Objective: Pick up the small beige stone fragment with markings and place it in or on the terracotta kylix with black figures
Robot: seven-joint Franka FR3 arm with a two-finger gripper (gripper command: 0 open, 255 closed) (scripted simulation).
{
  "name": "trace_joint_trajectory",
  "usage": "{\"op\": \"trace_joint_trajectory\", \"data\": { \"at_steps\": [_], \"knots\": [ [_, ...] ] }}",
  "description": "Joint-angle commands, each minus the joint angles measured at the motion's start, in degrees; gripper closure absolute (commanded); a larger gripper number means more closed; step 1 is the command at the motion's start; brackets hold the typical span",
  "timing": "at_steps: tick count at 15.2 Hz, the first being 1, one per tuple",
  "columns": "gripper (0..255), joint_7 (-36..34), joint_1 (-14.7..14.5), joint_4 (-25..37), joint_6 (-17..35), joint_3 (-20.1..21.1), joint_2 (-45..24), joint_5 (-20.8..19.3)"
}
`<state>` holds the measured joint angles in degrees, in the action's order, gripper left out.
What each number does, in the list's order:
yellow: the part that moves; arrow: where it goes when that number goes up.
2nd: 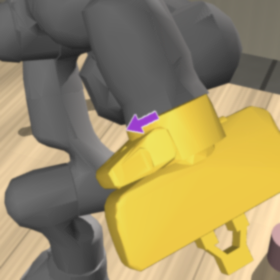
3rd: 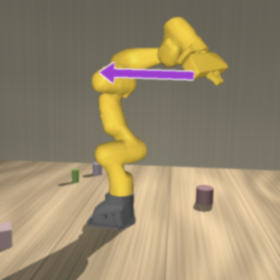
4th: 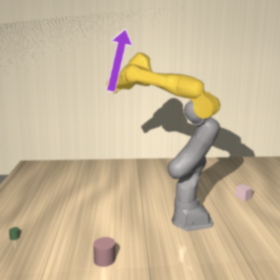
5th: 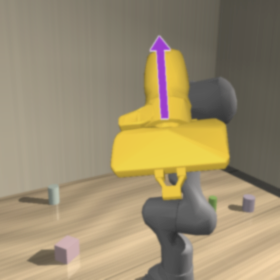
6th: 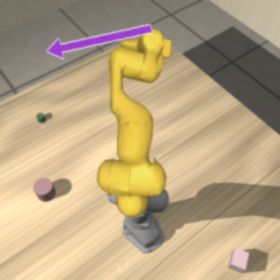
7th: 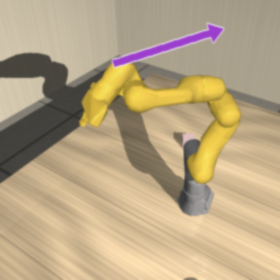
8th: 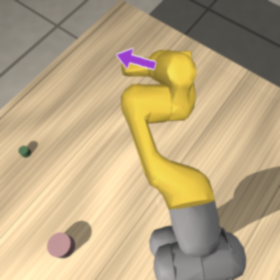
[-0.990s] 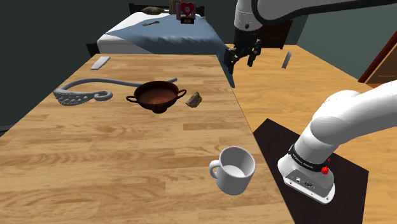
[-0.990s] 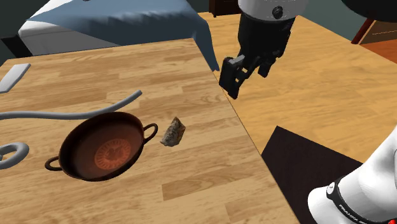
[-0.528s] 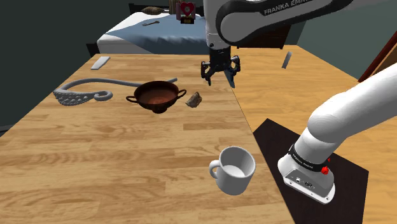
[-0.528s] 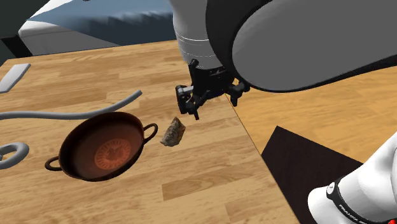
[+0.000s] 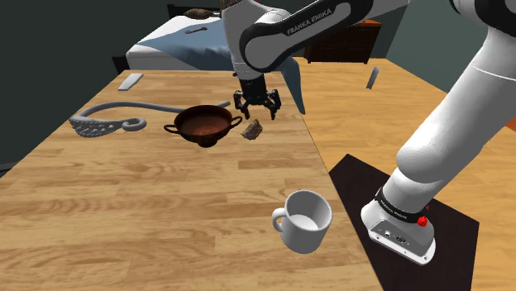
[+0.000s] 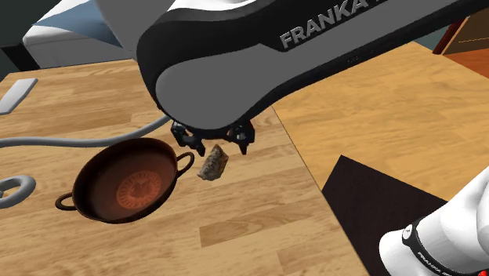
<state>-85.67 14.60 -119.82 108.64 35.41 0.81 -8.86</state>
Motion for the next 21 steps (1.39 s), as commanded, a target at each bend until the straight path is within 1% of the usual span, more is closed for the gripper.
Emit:
{"op": "trace_joint_trajectory", "data": {
  "at_steps": [1, 3, 11, 18, 19, 21],
  "knots": [
    [0, -8.5, -0.1, 4.1, 0.0, 0.4, -6.7, -3.0],
    [0, -14.9, -1.0, 8.1, -0.6, -0.4, -12.2, -5.3],
    [0, -15.8, -1.0, 3.7, 4.9, -1.3, -13.5, -6.7],
    [0, -15.8, -1.0, 3.7, 4.9, -1.4, -13.5, -6.7],
    [255, -15.8, -1.0, 3.7, 4.9, -1.4, -13.5, -6.7],
    [255, -15.8, -1.0, 3.7, 4.9, -1.4, -13.5, -6.7]
  ]
}}
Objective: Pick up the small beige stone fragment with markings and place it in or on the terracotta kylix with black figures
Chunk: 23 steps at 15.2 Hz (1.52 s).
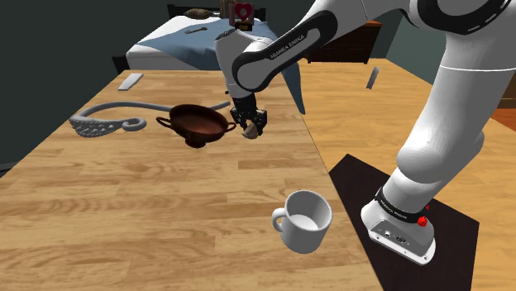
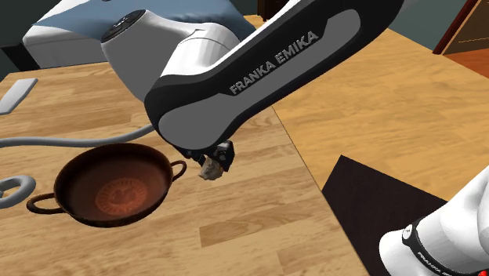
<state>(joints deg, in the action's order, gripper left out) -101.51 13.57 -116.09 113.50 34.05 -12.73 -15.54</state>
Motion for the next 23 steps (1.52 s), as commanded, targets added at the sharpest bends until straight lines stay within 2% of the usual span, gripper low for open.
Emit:
{"op": "trace_joint_trajectory", "data": {
  "at_steps": [1, 7, 23],
  "knots": [
    [255, 0.0, 0.0, 0.0, 0.0, 0.0, 0.0, 0.0],
    [255, 0.0, 0.0, 0.0, 0.0, 0.0, 0.0, 0.0],
    [255, 3.9, 0.8, 6.3, -10.6, 0.9, 5.8, 4.2]
  ]
}}
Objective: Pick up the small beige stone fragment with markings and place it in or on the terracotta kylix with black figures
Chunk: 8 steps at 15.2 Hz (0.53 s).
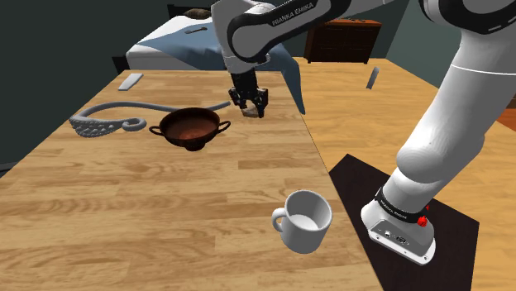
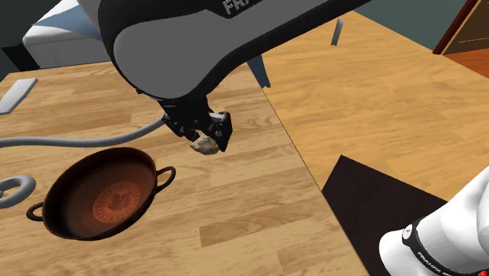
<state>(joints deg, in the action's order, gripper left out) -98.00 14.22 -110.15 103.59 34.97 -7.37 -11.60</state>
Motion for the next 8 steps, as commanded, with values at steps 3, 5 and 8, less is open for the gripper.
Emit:
{"op": "trace_joint_trajectory", "data": {
  "at_steps": [3, 5, 8],
  "knots": [
    [255, 1.0, 0.2, 1.9, -2.8, 0.0, 1.2, 0.8],
    [255, 1.3, 0.2, 3.0, -4.2, 0.1, 1.6, 1.0],
    [255, 1.8, 0.3, 4.8, -6.3, 0.1, 2.1, 1.4]
  ]
}}
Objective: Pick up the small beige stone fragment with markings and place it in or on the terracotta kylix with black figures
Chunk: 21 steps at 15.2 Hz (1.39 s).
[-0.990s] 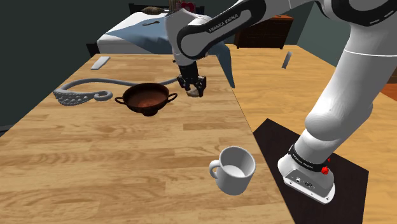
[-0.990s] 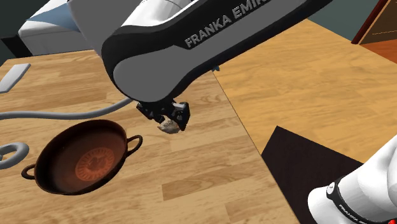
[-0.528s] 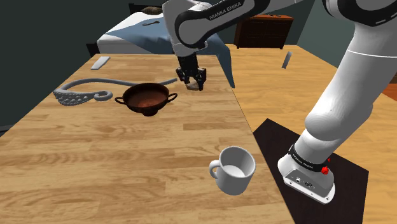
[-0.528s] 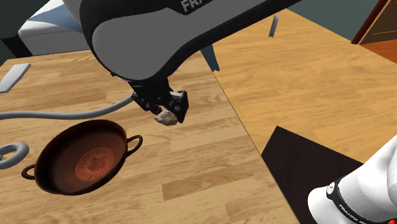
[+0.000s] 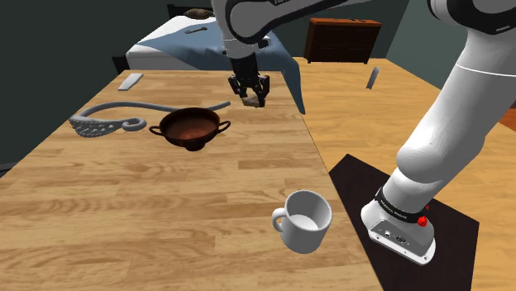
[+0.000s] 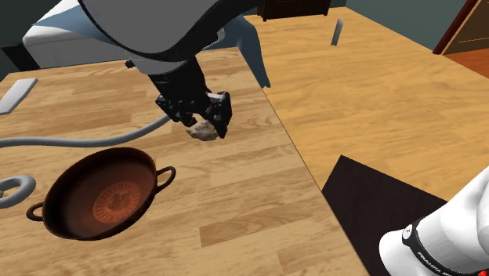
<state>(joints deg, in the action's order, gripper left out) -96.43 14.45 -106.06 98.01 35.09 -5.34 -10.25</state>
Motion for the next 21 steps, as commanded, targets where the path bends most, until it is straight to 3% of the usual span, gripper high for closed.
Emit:
{"op": "trace_joint_trajectory", "data": {
  "at_steps": [1, 9, 10, 16, 21],
  "knots": [
    [255, 0.4, 0.0, 1.3, -1.5, 0.0, 0.2, 0.2],
    [255, 1.2, 0.0, 6.2, -6.8, 0.1, 0.8, 0.6],
    [255, -0.4, -1.0, 8.6, -7.6, 0.7, -1.4, -0.4],
    [255, -9.1, -9.6, 25.6, -13.8, 2.4, -16.0, -7.2],
    [255, -13.0, -20.8, 46.6, -22.2, 1.0, -30.2, -13.4]
  ]
}}
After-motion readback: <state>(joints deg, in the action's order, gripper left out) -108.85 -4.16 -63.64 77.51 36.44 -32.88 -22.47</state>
